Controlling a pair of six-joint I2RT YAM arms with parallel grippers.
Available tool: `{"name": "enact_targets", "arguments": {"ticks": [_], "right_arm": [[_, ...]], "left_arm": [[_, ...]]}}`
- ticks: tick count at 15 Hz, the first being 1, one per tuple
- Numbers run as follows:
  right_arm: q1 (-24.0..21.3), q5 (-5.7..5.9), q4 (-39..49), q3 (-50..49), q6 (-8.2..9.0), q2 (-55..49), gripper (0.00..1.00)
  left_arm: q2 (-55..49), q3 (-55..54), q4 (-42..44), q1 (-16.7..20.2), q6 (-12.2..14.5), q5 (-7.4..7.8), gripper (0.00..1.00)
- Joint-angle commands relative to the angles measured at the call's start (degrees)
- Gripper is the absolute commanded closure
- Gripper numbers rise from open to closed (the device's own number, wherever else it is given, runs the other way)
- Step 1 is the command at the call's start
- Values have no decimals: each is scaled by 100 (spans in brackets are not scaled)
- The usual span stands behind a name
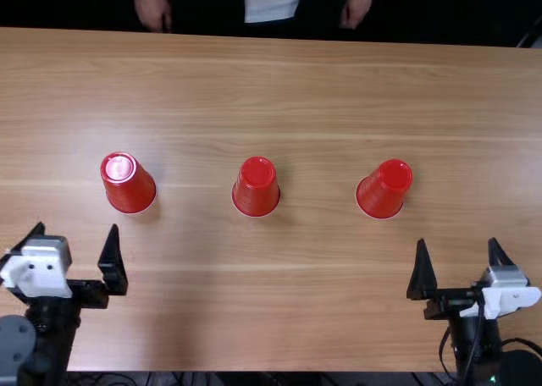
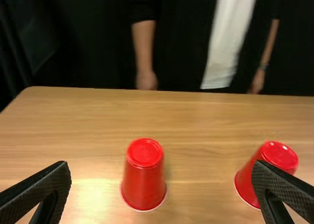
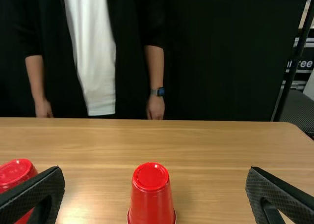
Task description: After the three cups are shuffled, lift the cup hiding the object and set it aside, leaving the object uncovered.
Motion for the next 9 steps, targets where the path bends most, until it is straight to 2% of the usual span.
{"name": "enact_targets", "arguments": {"ticks": [1,5,9], "right_arm": [[-84,108,-292,727,-43,297,0],[-66,45,-1916,2282,-43,1457,0],[-57,45,-3445,3240,-53,2450,0]], "left_arm": [[336,701,-331,92,30,-49,0],[1409,2467,-2155,136,41,-60,0],[2235,3715,-3632,136,51,-60,0]]}}
